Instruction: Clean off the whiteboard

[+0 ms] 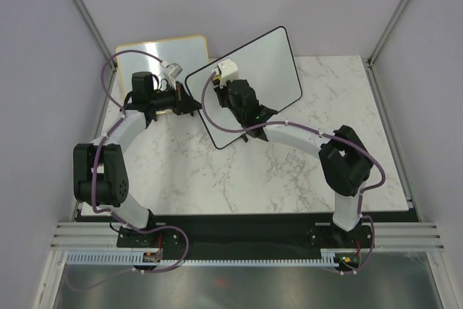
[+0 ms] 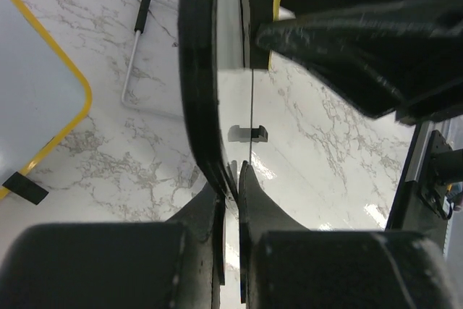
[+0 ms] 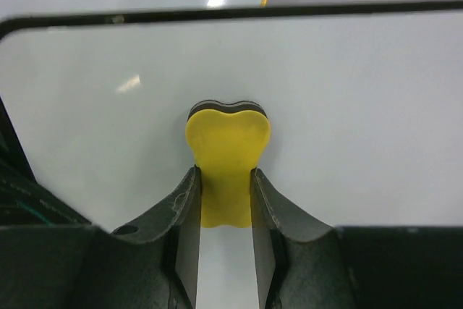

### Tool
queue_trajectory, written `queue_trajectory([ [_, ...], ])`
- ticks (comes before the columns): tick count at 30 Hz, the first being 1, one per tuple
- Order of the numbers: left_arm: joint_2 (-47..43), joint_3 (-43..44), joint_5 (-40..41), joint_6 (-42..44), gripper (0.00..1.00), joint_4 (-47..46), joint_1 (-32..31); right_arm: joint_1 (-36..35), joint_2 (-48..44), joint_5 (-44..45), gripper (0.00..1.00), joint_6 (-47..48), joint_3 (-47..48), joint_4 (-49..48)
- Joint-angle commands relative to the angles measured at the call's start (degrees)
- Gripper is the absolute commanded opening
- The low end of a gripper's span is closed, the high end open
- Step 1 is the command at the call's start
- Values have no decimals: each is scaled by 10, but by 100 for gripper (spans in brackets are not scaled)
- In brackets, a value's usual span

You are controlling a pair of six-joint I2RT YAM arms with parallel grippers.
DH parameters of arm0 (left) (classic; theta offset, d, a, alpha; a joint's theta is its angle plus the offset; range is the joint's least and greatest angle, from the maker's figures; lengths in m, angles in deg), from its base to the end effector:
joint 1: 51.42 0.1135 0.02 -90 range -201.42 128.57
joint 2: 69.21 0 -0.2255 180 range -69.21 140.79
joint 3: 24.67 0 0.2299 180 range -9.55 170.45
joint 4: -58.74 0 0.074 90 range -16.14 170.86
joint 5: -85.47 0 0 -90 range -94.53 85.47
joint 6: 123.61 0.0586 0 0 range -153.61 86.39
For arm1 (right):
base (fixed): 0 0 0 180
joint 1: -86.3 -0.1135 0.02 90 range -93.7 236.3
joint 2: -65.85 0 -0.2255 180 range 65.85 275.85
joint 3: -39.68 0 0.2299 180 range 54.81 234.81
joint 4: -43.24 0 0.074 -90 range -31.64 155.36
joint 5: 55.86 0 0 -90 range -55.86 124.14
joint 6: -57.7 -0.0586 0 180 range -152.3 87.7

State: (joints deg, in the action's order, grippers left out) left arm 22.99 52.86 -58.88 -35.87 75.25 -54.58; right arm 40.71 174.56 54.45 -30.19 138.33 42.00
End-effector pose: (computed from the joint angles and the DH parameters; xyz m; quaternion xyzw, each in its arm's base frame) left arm 0.3404 -0.0665 0.2246 0.2303 0.7732 -0.4181 0.4176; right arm 0.3267 0.3045 0.2672 -0.1973 0.7300 0.1129 0.6445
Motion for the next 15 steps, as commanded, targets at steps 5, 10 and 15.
queue_trajectory([
  [5, 12, 2, 11, 71, 2, 21, -18, -41, -2, -14, 0, -86, -165, -27],
  [10, 14, 2, 12, 74, 2, 20, -18, -62, 4, -12, 0, -118, -205, -20],
  [15, 12, 2, 11, 72, 2, 20, -18, -66, 4, -16, 0, -148, -223, -21],
])
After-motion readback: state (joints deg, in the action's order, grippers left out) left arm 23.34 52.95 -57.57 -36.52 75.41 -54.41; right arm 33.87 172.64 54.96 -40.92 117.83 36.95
